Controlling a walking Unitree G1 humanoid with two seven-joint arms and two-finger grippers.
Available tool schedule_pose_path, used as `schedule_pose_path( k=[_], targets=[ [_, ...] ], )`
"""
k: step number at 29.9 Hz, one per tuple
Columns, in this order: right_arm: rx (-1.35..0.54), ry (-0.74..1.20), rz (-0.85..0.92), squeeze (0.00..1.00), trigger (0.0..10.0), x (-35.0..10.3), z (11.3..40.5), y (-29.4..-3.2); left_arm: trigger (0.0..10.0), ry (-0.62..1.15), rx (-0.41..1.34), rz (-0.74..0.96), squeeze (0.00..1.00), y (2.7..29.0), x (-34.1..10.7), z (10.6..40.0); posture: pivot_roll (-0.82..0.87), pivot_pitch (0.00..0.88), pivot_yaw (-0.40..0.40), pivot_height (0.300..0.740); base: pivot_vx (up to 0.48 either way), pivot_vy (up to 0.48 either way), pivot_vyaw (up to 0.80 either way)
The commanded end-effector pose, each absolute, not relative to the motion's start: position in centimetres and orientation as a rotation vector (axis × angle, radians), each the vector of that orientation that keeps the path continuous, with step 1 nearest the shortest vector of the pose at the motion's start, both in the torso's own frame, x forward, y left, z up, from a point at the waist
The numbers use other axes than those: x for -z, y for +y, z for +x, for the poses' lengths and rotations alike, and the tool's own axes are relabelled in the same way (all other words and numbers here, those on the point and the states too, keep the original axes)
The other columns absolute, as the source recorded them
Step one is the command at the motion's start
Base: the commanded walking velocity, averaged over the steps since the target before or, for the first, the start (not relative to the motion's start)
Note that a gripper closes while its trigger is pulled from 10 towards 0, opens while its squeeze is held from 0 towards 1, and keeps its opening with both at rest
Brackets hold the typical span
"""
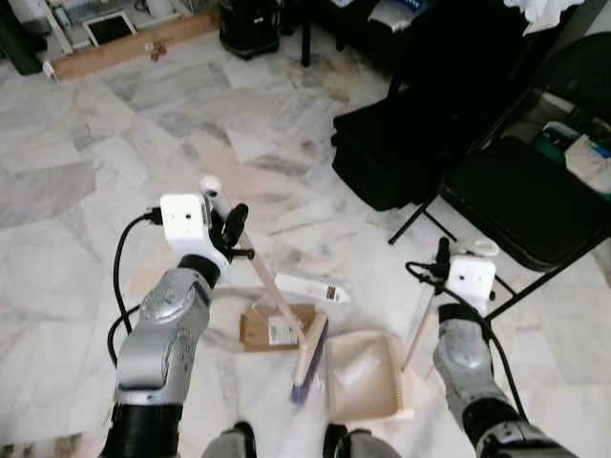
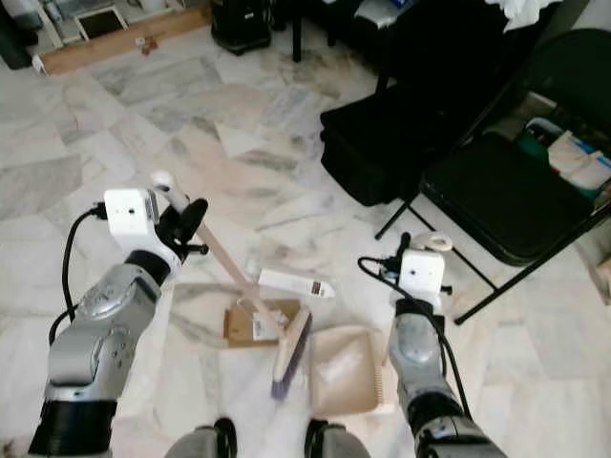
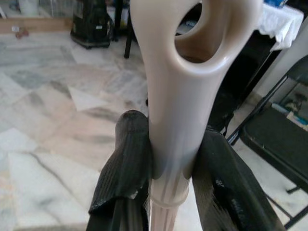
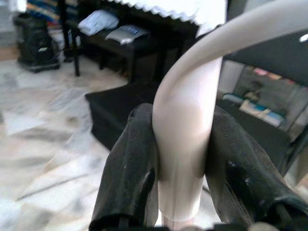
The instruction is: Sweep floor
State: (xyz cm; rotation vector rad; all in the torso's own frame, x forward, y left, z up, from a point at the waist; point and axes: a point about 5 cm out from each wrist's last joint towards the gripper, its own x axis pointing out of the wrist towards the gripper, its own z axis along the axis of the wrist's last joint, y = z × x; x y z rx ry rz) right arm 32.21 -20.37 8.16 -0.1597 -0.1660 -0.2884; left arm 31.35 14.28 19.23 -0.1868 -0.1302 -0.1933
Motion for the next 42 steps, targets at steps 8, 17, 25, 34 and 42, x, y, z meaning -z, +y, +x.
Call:
schedule_pose_path(
  k=[8, 17, 25, 34, 42],
  targets=[
    [0.347, -0.206, -0.131, 0.00, 10.0, -9.3, 32.5, -21.8, 10.0, -0.206, 0.171, -0.161, 0.00, 14.8, -20.1, 32.2, 0.11, 0.040, -0.064, 0.740, 0.000, 0.000, 0.00],
    [0.382, -0.272, -0.040, 0.00, 10.0, -10.6, 33.0, -21.7, 10.0, -0.235, 0.089, -0.106, 0.00, 15.9, -18.8, 33.1, 0.10, 0.000, -0.036, 0.740, 0.000, 0.000, 0.00],
    [0.406, -0.303, 0.045, 0.00, 10.0, -11.2, 33.3, -20.9, 10.0, -0.243, 0.063, 0.037, 0.00, 16.6, -18.2, 32.9, 0.13, 0.000, -0.012, 0.740, 0.000, 0.000, 0.00],
    [0.372, -0.334, 0.221, 0.00, 10.0, -12.4, 34.3, -19.3, 10.0, -0.259, -0.002, 0.070, 0.00, 17.4, -17.3, 32.6, 0.13, 0.000, 0.004, 0.740, 0.000, 0.000, 0.00],
    [0.338, -0.356, 0.264, 0.00, 10.0, -13.1, 34.7, -18.5, 10.0, -0.272, -0.054, 0.077, 0.00, 18.1, -17.2, 32.3, 0.14, 0.000, -0.005, 0.740, 0.000, 0.000, 0.00]
  ],
)
